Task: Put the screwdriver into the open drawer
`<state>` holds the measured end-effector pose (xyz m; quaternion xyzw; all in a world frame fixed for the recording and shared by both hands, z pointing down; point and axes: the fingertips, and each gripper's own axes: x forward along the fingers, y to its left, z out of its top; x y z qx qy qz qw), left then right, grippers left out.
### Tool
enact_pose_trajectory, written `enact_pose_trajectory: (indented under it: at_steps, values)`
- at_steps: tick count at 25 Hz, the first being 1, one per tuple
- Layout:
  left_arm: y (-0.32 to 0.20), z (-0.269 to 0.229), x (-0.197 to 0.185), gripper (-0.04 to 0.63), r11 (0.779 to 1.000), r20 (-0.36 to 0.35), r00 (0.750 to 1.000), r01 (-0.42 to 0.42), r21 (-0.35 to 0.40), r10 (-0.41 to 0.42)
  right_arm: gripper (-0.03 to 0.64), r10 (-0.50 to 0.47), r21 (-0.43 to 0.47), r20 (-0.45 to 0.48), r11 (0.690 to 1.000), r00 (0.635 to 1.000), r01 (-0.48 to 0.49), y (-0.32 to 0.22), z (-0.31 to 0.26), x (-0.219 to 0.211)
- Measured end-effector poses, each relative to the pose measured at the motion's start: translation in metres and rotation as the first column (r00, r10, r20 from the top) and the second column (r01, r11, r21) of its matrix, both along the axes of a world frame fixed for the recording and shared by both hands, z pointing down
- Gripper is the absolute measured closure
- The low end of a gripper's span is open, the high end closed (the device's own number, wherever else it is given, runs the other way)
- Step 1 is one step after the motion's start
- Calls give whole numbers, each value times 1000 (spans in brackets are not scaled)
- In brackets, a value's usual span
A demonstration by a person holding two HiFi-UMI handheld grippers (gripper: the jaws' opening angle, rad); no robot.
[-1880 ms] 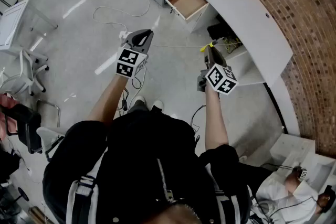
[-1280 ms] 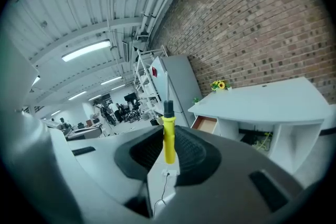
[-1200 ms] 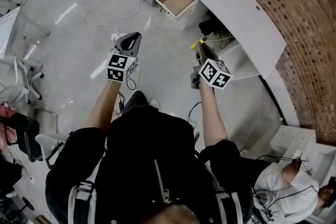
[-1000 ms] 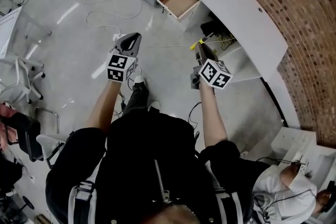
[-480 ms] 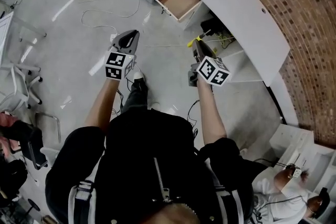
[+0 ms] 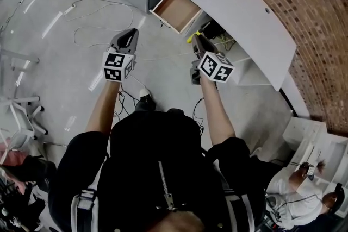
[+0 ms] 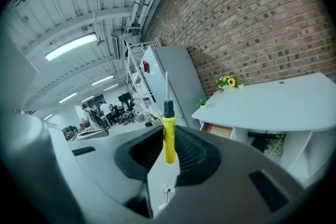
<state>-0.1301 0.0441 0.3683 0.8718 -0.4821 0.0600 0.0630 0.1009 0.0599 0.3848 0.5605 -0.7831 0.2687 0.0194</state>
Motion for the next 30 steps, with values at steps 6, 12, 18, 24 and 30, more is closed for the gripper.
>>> enact_pose_trajectory:
  at_steps: [6, 12, 18, 24, 30]
  values:
    - [-44, 7, -6, 560, 999, 3, 999, -32, -13, 32, 542, 30, -1, 4, 1000, 1000, -30, -33, 3, -9]
    - [-78, 21, 9, 560, 997, 6, 998, -63, -39, 64, 541, 59, -26, 17, 998, 998, -59, -64, 18, 2]
    - [-134, 28, 29, 560, 996, 19, 997, -71, -55, 72, 542, 64, -35, 36, 997, 997, -63, -123, 27, 19]
    - [-208, 27, 51, 560, 997, 32, 997, -62, -54, 64, 541, 58, -35, 49, 998, 997, -56, -196, 29, 40]
    - [-263, 27, 82, 560, 996, 45, 998, -41, -77, 45, 541, 31, -51, 75, 998, 997, -28, -262, 32, 65]
